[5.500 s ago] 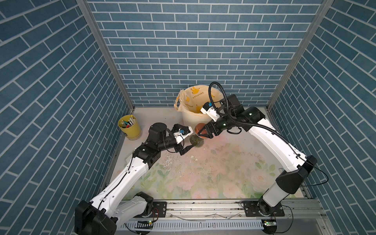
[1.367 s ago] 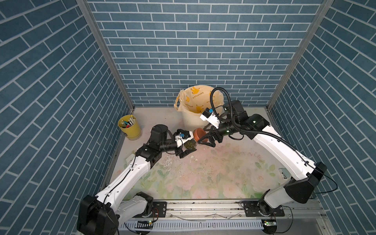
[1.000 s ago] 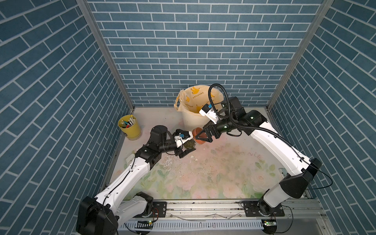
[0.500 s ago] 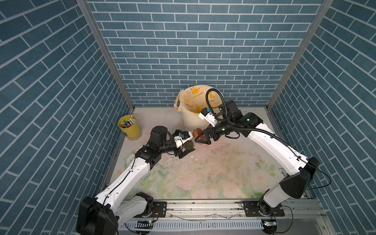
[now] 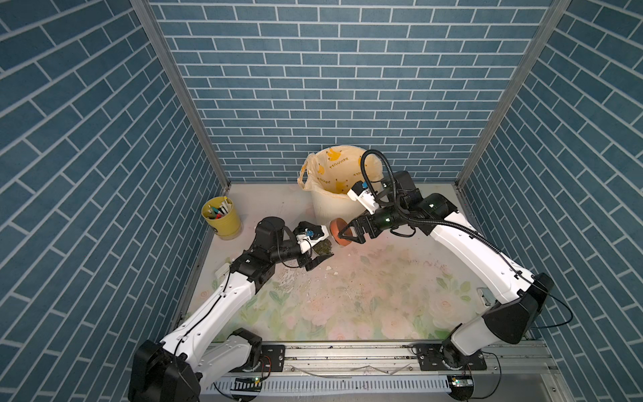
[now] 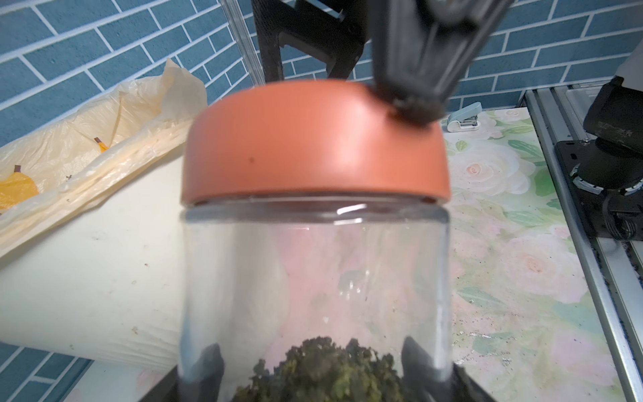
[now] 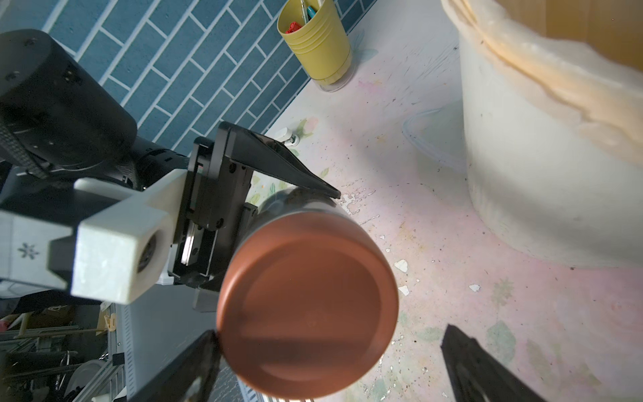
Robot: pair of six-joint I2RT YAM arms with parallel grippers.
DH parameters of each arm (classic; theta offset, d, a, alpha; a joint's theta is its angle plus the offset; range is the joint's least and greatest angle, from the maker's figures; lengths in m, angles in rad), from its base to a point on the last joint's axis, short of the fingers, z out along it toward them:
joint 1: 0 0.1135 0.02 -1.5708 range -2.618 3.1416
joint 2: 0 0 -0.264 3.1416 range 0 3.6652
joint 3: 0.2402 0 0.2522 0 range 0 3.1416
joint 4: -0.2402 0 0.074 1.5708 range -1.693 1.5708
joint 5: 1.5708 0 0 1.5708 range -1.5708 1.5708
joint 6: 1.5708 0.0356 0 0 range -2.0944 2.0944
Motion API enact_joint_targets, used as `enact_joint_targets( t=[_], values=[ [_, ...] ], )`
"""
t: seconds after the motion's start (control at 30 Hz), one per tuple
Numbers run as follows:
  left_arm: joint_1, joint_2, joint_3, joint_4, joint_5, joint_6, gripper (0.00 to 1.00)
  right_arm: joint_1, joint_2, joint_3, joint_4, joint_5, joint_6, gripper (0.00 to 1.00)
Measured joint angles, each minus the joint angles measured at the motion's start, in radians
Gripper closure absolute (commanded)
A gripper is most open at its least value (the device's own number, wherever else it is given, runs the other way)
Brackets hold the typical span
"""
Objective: Empty moldy tea leaves from jars
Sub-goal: Unscrew the lid from the jar.
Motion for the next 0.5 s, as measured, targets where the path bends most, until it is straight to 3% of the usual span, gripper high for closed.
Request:
enact_joint_targets(
  t=[0.5],
  values=[
    [0.0, -0.001, 0.0, 0.005, 0.0, 0.0, 1.0, 0.0, 0.054, -0.008, 0.044, -0.09, 0.016, 0.01]
  ],
)
